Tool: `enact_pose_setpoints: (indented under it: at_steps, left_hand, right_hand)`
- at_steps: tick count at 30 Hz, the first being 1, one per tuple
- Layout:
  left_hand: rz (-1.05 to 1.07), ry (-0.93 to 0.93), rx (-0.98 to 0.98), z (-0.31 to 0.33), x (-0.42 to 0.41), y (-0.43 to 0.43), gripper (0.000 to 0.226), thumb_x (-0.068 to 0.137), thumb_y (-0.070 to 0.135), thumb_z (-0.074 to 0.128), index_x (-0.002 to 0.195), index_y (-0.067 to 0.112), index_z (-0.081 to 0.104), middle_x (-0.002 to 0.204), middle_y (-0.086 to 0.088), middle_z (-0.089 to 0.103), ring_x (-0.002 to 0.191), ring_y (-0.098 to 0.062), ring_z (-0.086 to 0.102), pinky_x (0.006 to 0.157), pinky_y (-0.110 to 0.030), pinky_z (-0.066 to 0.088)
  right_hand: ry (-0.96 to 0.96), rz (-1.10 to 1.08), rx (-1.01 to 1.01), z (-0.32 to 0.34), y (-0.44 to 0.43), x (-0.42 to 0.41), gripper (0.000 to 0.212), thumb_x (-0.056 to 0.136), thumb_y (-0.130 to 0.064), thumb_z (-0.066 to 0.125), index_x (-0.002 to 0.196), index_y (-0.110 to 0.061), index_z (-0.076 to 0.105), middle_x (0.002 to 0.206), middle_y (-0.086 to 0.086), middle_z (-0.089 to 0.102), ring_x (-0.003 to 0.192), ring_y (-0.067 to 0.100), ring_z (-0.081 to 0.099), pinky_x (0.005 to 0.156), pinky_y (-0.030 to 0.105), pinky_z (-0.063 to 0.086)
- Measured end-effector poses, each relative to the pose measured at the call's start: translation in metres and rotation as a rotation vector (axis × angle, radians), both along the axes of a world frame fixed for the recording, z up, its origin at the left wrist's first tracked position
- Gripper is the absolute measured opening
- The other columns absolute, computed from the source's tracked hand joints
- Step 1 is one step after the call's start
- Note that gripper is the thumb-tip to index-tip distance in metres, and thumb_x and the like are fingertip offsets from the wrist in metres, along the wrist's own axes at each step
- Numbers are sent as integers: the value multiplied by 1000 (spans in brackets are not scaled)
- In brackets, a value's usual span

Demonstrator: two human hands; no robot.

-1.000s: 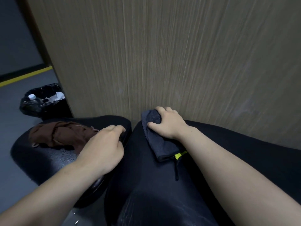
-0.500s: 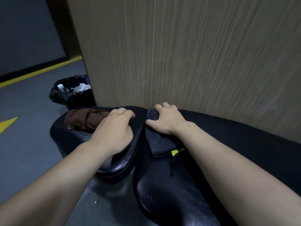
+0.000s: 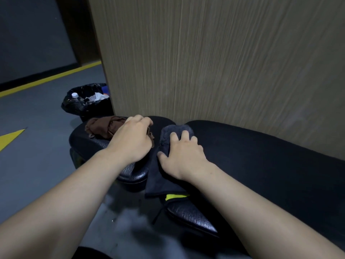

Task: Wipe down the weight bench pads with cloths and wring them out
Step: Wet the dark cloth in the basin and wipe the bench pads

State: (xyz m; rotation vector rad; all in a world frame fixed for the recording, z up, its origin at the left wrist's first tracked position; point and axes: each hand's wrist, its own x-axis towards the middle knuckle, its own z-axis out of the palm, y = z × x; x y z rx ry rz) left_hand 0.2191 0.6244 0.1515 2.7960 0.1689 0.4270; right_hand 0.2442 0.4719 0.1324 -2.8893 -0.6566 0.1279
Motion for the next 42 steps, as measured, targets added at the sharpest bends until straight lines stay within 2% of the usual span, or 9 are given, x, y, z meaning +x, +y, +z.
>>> enact_pose_setpoints:
  at_steps: [3,5,7,11,14,21,28,34,42]
  left_hand:
    - [-13,29,14,-2,-6,0,50,84,5,48,133,11,54,133,-9,53,128,-28,41,104,-39,37]
    - [-30,77,23,-6,-9,2,49,86,7,49,135,11,51,136,-9,50,131,-28,39,106,-39,36]
    - [-47,126,51,-10,-13,6,49,87,10,50,136,12,51,141,-8,48,133,-29,37,108,-43,35]
    - [-96,193,120,-17,-21,17,49,89,19,53,137,19,52,152,-4,38,141,-27,27,114,-43,29]
    - [-113,224,141,-20,-24,20,52,89,20,54,141,24,49,158,-4,30,147,-24,18,118,-50,21]
    - [-138,204,115,-16,-29,10,53,84,11,55,136,24,54,155,-5,34,145,-27,20,118,-49,20]
    - [-165,178,55,-14,-28,-19,56,86,11,53,142,16,48,152,-9,38,144,-28,23,118,-44,22]
    - [-238,226,19,-21,-29,-67,50,99,27,44,147,15,39,153,-5,37,141,-26,31,115,-43,29]
    - [-401,266,113,-30,-52,-132,60,99,51,37,150,19,31,158,-2,29,146,-20,24,118,-42,26]
  right_hand:
    - [-79,3,-85,7,-7,7,96,81,-81,40,151,-16,24,154,19,23,140,42,21,112,62,21]
    - [-81,71,-39,8,-10,17,110,73,-88,42,156,-21,14,162,17,10,148,41,2,116,65,6]
    - [-17,159,18,4,-11,22,112,71,-87,48,158,-27,9,165,11,-3,150,36,-10,118,62,0]
    - [-25,158,77,-13,-11,15,109,66,-86,54,153,-29,22,165,8,10,151,33,2,118,60,9]
    - [-72,139,69,-16,-12,-1,109,61,-87,54,148,-27,29,161,10,20,149,36,8,116,62,16]
    - [-83,83,87,-19,-22,-53,107,63,-76,63,148,-20,28,162,14,14,150,37,3,116,62,14]
    - [-136,113,88,-23,-66,-89,103,63,-76,62,144,-22,30,161,10,17,150,33,5,117,58,15]
    - [-218,124,68,-32,-129,-105,105,60,-77,61,146,-24,33,159,5,26,150,29,15,116,56,23]
    - [-257,87,51,-27,-223,-114,105,58,-81,57,144,-23,40,156,2,34,148,23,24,117,49,26]
